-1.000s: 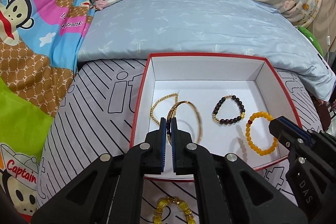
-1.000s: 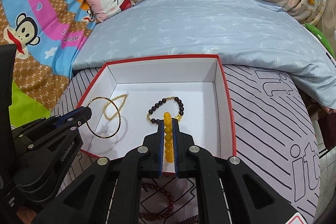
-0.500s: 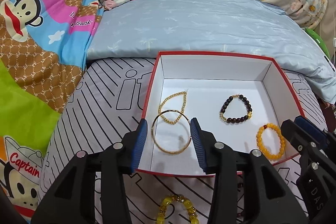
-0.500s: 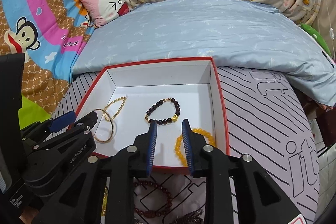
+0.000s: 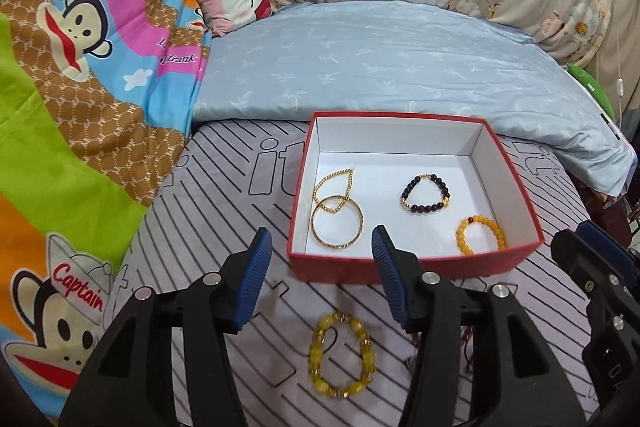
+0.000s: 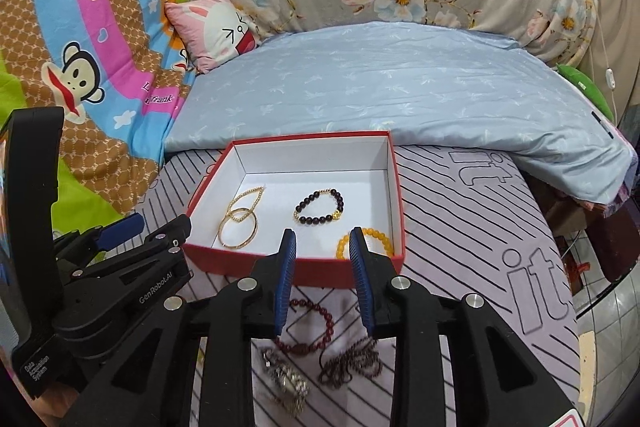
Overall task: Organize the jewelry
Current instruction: 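Grasp the silver charm with the left tool while the right tool grasps the silver watch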
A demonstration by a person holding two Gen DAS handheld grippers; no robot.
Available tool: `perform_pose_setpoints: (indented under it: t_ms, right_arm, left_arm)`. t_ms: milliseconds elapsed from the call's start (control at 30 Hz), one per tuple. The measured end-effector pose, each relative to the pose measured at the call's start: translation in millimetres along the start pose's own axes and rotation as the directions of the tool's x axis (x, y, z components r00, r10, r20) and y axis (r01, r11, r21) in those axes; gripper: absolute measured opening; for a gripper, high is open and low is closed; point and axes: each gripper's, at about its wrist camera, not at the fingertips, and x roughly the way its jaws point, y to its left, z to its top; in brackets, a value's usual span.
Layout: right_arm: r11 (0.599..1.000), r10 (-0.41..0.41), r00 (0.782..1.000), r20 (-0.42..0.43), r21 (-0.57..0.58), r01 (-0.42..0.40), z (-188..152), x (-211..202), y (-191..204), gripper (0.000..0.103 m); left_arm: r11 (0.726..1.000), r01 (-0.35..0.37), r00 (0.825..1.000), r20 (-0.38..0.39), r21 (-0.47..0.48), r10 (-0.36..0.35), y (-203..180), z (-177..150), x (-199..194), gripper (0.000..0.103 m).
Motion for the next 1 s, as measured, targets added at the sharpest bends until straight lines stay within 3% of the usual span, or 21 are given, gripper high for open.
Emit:
perform_pose_setpoints:
  t_ms: [133, 300, 400, 733, 1000]
  right_arm:
    - [1.000, -0.008, 1.000, 0.007, -0.007, 0.008, -20.4, -27.4, -1.3, 0.034]
    - [0.999, -0.038, 0.999, -0.017, -0.023, 0.037, -53.7, -45.6, -2.0, 0.035]
    - [0.999, -0.034, 0.998, -0.048, -0.015, 0.033, -76.1, -51.7, -6.5, 0.036]
    - [0.999, -0.026, 0.987, -0.160, 0.013, 0.029, -141.0, -53.6, -12.4, 0.036]
    - [1.000, -0.023, 0.980, -0.198, 0.012, 0.026, -160.5, -50.7, -11.0, 0.036]
  left_arm:
    - [1.000, -0.007, 1.000, 0.004, -0.001, 0.007, 7.8, -18.8, -22.5, 0.054]
    - [1.000, -0.008, 1.000, -0.021, -0.012, 0.008, 22.5, -52.3, -38.5, 0.056]
    - [1.000, -0.018, 0.999, -0.039, -0.009, 0.017, 30.8, -77.4, -43.5, 0.069]
    - [0.999, 0.023, 0.983, -0.183, -0.034, -0.028, 39.0, -161.3, -31.5, 0.069]
    - [0.999, 0.031, 0.979, -0.199, -0.030, -0.036, 28.4, -176.8, -23.8, 0.069]
